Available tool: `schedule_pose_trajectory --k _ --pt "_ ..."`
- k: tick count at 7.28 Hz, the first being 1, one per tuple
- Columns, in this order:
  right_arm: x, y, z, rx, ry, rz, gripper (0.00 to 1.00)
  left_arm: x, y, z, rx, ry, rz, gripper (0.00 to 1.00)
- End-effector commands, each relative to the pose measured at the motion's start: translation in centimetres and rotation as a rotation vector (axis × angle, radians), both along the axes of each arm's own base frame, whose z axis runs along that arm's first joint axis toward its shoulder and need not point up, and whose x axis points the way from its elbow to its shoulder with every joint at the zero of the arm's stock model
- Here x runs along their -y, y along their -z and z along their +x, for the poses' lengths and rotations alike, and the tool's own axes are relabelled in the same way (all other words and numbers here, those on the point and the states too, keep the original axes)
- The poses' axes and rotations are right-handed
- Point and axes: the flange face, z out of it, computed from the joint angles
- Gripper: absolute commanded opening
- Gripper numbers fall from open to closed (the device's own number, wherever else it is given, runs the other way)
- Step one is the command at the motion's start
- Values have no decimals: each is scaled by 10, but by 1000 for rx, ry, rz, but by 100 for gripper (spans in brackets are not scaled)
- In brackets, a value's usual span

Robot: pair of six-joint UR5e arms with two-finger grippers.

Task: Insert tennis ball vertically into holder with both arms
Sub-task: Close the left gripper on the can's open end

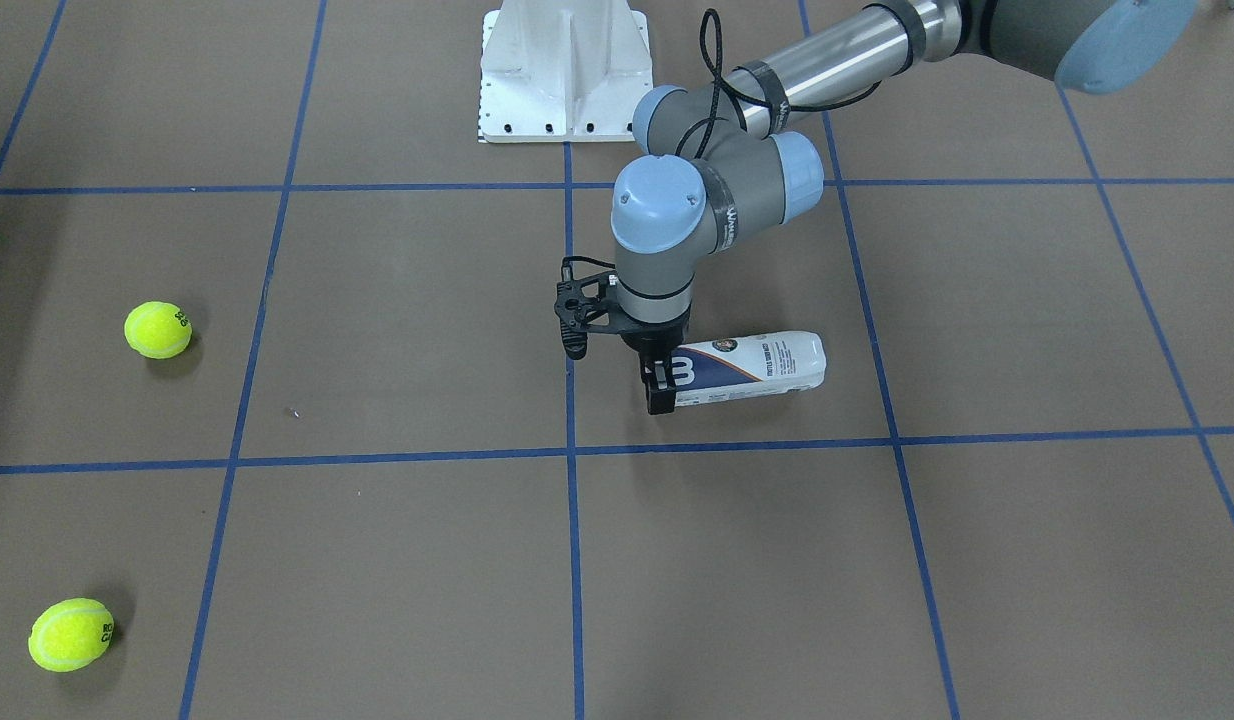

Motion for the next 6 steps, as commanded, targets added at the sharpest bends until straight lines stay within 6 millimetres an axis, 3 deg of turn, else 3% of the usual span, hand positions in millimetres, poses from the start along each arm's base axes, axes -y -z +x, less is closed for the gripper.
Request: schedule_pose_trajectory --k 1,3,4,5,6 --pt "0 0 0 -1 0 0 99 -1 22 -14 -36 12 26 68" --pt "1 1 0 0 1 4 99 3 63 -52 -113 45 81 66" --pt "1 3 0 0 0 7 99 -3 87 -83 -171 69 117 64" --pt "2 5 0 0 0 10 99 -14 97 -109 -237 127 92 64" --pt "2 5 0 0 0 12 99 -18 115 -127 -301 170 88 64"
